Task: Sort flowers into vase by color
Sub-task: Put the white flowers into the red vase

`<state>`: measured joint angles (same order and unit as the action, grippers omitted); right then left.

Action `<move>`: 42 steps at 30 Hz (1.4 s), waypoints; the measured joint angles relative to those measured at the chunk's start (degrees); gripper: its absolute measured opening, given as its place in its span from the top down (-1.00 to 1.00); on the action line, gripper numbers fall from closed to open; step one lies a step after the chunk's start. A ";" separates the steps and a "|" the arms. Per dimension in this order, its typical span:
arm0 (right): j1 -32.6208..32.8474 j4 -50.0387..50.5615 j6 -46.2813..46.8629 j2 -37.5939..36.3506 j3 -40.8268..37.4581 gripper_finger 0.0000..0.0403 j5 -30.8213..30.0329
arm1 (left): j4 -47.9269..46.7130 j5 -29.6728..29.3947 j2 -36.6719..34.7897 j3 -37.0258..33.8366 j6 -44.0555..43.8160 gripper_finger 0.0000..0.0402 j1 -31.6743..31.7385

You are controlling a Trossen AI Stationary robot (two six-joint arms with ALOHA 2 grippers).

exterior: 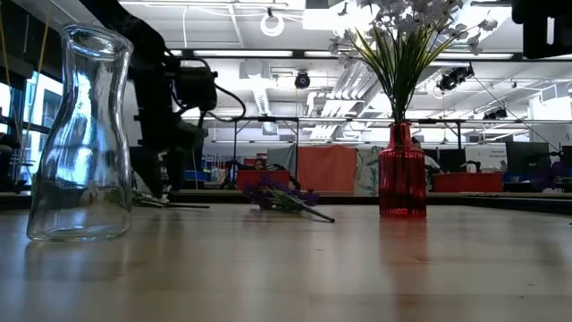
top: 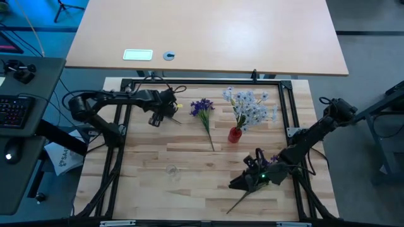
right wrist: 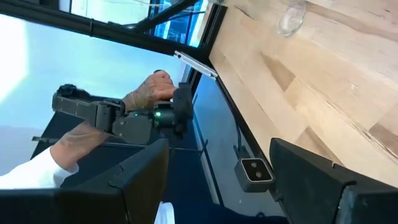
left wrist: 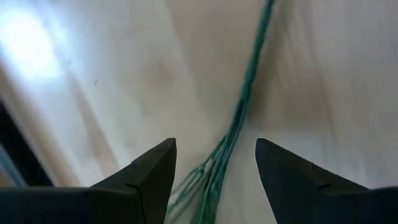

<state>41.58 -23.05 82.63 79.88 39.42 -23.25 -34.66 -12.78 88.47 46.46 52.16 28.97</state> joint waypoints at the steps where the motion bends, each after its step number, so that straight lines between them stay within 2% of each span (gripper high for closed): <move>1: 0.00 -0.01 0.00 0.00 0.00 -0.37 -0.14 | -0.01 0.41 0.55 0.00 1.81 -0.03 0.41; 5: 0.00 -0.02 0.01 0.00 0.00 -0.37 -0.27 | 0.14 0.09 3.63 0.01 5.44 -0.03 2.21; 12: 0.02 -1.38 2.26 0.00 0.00 -0.37 -0.26 | -0.83 0.96 7.17 0.43 3.14 0.03 3.50; 15: 0.04 -2.72 2.14 0.00 0.41 -0.37 -0.24 | -1.99 3.45 6.86 0.32 1.55 0.26 3.66; 19: 0.04 -2.68 -0.92 0.02 2.86 -0.37 1.58 | -3.71 5.92 5.95 0.13 -2.09 0.84 3.86; 20: 0.03 -2.67 -1.99 0.02 3.51 -0.37 2.46 | -3.97 6.62 5.57 0.13 -3.49 0.92 3.98; 22: 0.02 -2.49 -3.97 0.02 4.90 -0.37 3.05 | -4.17 7.91 4.49 0.08 -6.85 0.93 4.20; 26: 0.02 -2.51 -7.49 0.02 8.13 -0.37 6.35 | -7.22 11.91 -0.12 0.44 -11.58 0.98 3.46; 33: -0.46 -2.44 -13.26 0.02 15.49 -0.37 8.94 | -8.75 16.12 -14.44 5.56 -22.92 0.99 3.36; 37: -2.38 -1.77 -24.39 0.02 21.77 -0.37 9.74 | -9.92 16.53 -22.81 10.81 -30.17 1.00 1.12; 42: -6.86 3.72 -40.70 0.02 31.41 -0.37 10.89 | -14.80 12.13 -27.63 20.15 -39.78 1.00 -6.86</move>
<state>34.72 -19.33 41.93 79.90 70.83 -12.36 -49.46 -0.65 60.83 66.61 12.38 22.11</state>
